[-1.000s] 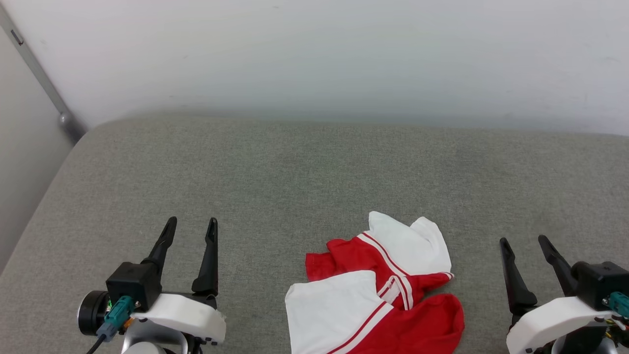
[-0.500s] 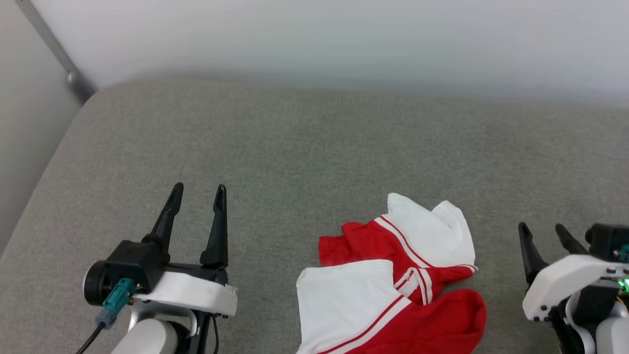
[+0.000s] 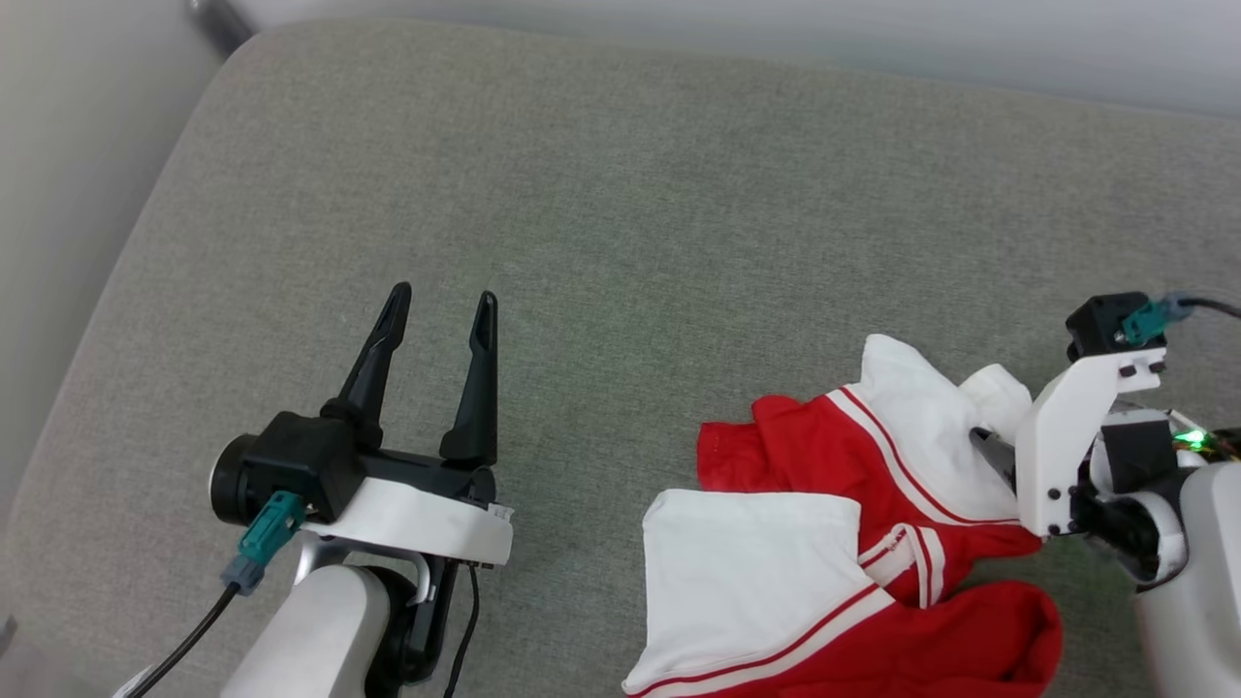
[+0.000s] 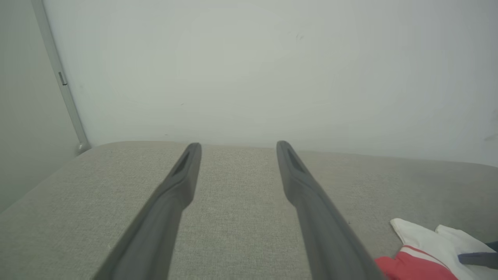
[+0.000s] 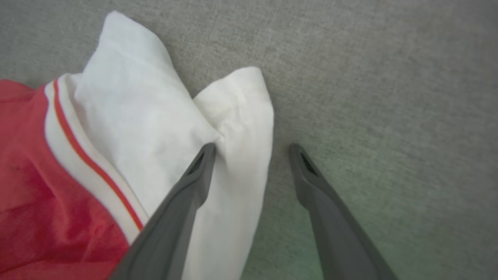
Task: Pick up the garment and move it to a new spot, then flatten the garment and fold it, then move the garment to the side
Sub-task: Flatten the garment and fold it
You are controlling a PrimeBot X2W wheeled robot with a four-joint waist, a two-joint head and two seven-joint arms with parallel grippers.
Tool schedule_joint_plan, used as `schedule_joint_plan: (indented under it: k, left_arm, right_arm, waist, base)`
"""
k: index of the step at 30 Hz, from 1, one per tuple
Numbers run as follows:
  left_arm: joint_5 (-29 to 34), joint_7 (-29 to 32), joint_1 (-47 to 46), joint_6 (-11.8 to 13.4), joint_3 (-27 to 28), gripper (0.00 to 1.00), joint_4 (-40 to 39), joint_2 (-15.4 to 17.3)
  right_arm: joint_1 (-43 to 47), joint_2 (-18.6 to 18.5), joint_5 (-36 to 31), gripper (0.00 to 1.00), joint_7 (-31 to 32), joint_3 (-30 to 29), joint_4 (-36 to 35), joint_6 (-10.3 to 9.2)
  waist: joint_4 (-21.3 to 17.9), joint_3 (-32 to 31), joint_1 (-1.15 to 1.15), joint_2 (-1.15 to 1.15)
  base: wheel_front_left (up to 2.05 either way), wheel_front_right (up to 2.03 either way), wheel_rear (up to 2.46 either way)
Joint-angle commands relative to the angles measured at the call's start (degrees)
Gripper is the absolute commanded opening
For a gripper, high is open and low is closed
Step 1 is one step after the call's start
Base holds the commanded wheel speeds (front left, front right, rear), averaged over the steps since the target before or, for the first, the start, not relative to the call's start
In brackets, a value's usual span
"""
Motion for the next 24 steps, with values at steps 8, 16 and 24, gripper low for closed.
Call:
schedule_joint_plan:
  k: [8,16,24]
  left_arm:
    - [2.2,-0.1,0.7,-3.0,2.6,1.00,3.1,-2.6]
    - [3.1,-0.1,2.9,-3.3,4.4,1.00,4.8,-2.0]
    - [2.3,0.4,6.6,-2.0,5.2,1.00,5.2,-0.8]
  right_arm:
    - [1.6,0.2,2.2,0.00,9.3,1.4,2.8,-0.02]
    - [-2.8,-3.0,0.4,0.00,1.5,0.2,-5.4,-0.03]
    - [7.1,-1.7,-3.5,0.00,-1.5,-12.6,-13.9,-0.03]
  waist:
    - [0.5,0.1,-0.01,0.00]
    - [-2.8,-3.1,-0.01,0.00]
    - [-7.3,-7.2,-0.01,0.00]
  base:
    - [0.00,0.00,0.00]
    - [0.00,0.00,0.00]
    - [0.00,0.00,0.00]
